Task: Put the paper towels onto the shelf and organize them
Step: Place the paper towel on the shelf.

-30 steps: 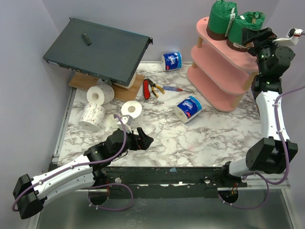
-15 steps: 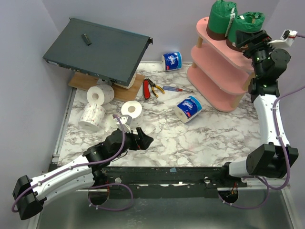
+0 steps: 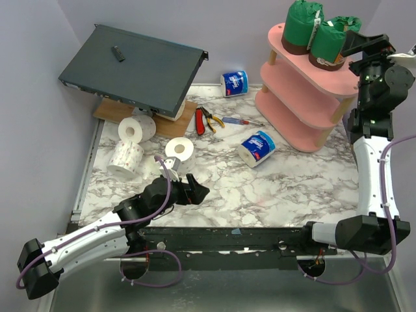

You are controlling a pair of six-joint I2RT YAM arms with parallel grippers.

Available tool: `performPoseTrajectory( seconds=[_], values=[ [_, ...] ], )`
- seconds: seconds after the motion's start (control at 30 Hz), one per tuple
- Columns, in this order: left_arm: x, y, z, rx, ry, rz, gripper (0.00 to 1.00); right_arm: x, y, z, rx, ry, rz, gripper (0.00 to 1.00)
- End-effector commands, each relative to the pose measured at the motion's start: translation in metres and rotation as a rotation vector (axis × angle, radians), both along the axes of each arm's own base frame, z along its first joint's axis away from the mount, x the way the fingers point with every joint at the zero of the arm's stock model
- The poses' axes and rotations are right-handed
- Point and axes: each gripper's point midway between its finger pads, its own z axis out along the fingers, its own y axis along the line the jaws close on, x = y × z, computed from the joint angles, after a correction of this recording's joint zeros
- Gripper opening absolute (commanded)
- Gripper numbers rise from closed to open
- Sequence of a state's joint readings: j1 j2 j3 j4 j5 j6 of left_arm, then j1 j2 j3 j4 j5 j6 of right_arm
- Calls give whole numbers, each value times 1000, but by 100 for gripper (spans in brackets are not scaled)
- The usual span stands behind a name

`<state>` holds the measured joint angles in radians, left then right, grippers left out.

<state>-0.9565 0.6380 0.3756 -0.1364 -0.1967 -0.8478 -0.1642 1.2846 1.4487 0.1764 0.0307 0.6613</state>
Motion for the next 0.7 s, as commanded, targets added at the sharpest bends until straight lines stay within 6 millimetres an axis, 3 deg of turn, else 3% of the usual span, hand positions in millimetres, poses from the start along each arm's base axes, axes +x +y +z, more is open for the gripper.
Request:
performPoseTrajectory(
  seconds=[0.0,0.37,0.67],
  values=[
    [0,0,-1,10,-19,-16,95,16,-25,-12,43,44,-58,100],
    [4,6,-3,18,-37,6,95,57,-9,-19,-3,4,139,100],
    [5,4,-4,17,-28,5,95,61,3,-32,4,8,218,100]
  ],
)
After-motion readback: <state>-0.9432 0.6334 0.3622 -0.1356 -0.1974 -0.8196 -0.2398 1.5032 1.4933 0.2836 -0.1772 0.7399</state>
